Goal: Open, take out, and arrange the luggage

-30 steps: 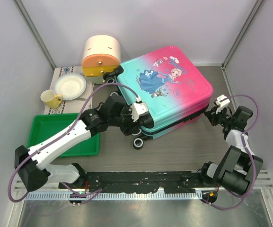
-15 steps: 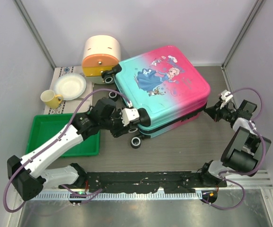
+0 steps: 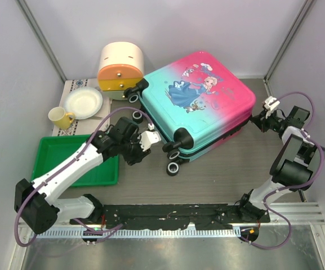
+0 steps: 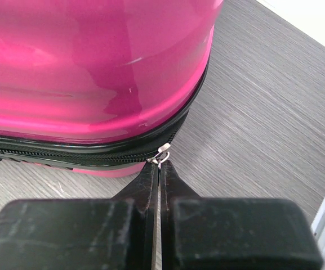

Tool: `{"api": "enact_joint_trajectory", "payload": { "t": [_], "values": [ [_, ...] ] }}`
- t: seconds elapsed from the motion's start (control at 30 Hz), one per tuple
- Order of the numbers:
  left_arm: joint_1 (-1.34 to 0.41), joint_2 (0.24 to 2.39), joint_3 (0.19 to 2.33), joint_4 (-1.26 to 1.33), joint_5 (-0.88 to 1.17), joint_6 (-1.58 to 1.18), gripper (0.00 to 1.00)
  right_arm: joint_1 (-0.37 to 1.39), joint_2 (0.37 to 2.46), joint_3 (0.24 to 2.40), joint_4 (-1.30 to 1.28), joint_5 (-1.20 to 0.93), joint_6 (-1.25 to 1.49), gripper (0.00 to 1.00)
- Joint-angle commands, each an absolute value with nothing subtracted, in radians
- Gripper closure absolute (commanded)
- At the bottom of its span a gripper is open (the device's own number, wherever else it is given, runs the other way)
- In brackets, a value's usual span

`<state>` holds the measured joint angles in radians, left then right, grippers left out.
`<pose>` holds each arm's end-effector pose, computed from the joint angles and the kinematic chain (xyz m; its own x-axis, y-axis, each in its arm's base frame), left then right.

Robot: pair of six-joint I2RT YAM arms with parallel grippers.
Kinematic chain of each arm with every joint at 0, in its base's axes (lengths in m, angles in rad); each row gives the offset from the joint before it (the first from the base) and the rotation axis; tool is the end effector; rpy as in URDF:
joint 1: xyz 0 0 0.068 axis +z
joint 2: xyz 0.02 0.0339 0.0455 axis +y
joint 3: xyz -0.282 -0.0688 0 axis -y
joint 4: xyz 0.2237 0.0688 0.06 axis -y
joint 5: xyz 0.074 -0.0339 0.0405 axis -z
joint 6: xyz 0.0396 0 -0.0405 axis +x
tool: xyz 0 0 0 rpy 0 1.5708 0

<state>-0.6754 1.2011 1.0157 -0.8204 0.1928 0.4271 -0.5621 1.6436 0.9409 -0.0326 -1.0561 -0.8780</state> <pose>0.1587 -0.1369 0.2989 -0.3126 0.7713 -0.5543 0.9044 0.4201 0.0745 0.2886 -0.1410 0.2332 -0.1441 -0.3569 -0.9230 -0.6180 0.7609 -0.1977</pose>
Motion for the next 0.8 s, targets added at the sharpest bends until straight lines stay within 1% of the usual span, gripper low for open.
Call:
{"api": "enact_joint_trajectory", "payload": {
  "t": [0.0,0.07,0.13,0.17,0.23,0.43,0.53,0.6,0.67,0.7,0.73,0.77],
  "values": [
    [-0.721,1.146,1.101,-0.786,0.31,0.338,0.31,-0.594,1.617,1.0,0.006,-1.003,-0.957,0.99],
    [-0.794,1.149,1.138,-0.775,0.287,0.263,0.12,-0.589,1.599,0.974,-0.032,-1.011,-0.974,0.99],
    [-0.839,1.176,1.16,-0.747,0.238,0.218,0.09,-0.586,1.575,0.959,-0.031,-1.014,-0.974,0.99],
    [-0.866,1.192,1.189,-0.742,0.227,0.194,0.01,-0.586,1.568,0.95,-0.034,-1.017,-0.971,0.99],
    [-0.888,1.256,1.224,-0.726,0.2,0.117,0.0,-0.584,1.554,0.946,-0.043,-1.022,-0.966,0.99],
    [-0.948,1.44,1.359,-0.671,0.104,0.023,0.01,-0.584,1.548,0.95,-0.034,-1.022,-0.94,0.99],
    [-0.975,1.52,1.429,-0.644,0.066,-0.029,0.04,-0.584,1.546,0.948,-0.031,-1.022,-0.937,0.99],
    [-0.992,1.551,1.457,-0.64,0.017,-0.055,0.1,-0.584,1.543,0.946,-0.028,-1.022,-0.937,0.99],
    [-1.008,1.578,1.474,-0.644,0.009,-0.103,0.19,-0.584,1.537,0.943,-0.028,-1.023,-0.931,0.99],
    [-1.009,1.582,1.471,-0.644,-0.042,-0.13,0.24,-0.584,1.536,0.942,-0.025,-1.023,-0.928,0.99],
    [-1.009,1.588,1.459,-0.65,-0.057,-0.179,0.34,-0.584,1.532,0.936,-0.022,-1.023,-0.928,0.99],
    [-1.011,1.588,1.451,-0.653,-0.075,-0.207,0.38,-0.584,1.528,0.933,-0.018,-1.025,-0.922,0.99]
  ]
}}
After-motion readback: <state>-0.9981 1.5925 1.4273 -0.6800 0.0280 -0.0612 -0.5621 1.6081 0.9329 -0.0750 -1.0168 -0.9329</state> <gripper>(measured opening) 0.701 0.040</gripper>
